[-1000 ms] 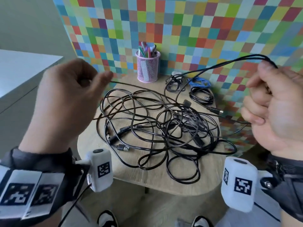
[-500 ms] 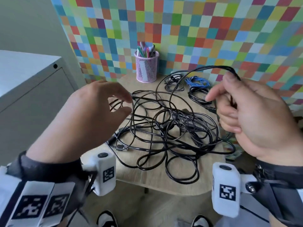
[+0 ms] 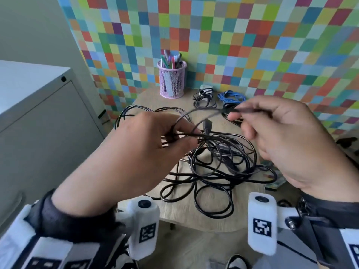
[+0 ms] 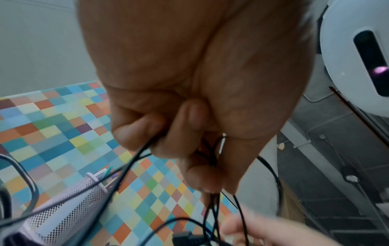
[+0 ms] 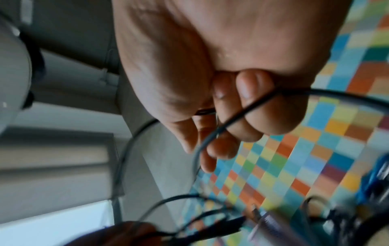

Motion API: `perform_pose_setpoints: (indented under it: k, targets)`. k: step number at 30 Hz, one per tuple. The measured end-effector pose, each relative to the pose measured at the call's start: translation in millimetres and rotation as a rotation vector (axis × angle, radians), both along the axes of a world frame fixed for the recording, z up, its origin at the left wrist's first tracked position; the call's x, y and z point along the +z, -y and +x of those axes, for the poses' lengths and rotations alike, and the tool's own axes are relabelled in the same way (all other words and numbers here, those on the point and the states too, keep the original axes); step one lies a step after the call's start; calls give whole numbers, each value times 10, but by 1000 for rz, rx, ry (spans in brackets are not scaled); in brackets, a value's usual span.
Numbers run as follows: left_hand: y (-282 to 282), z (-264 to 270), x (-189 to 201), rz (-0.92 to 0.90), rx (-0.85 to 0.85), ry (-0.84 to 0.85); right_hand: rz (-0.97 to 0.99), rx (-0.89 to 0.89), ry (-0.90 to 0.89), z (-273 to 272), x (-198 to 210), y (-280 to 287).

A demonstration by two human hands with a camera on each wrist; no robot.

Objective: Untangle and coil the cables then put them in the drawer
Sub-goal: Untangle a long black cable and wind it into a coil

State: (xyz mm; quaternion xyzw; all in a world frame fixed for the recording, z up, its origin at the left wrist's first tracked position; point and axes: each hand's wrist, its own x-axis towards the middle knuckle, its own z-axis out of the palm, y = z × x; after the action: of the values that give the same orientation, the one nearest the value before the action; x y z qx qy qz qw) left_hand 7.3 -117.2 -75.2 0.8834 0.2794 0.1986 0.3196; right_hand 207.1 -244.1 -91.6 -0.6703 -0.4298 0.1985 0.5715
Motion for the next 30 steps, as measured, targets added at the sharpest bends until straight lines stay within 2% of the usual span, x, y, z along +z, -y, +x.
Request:
perform_pose_setpoints:
  k: [2,3,6,12,16,21,26,30]
  targets:
    - [-25,-40,36,-38,-35,28,-118,-46,119,101,-55,19]
    - [-45,-61,47,-52,-44,55,-168,-35,123,118,-65,32]
    - [-99,-96,57,-71,-69,162,-189,36,2,73,-30,54]
    - [-118,-64,7,-162,-99,310,-37,148,-248,-174,108,15]
    - [-98,-25,-11,-228,-56,388,-64,264,-129,-259,89,9]
    - [-115,-6,-46,-199,-28,390,-136,260,-14,-297,-32,-88]
    - [-90,28,-59,-268,-53,446,-11,287,-181,-430,0,-114]
    - [-82,32,-69,-297,-82,474,-23,232,-85,-490,-40,-169]
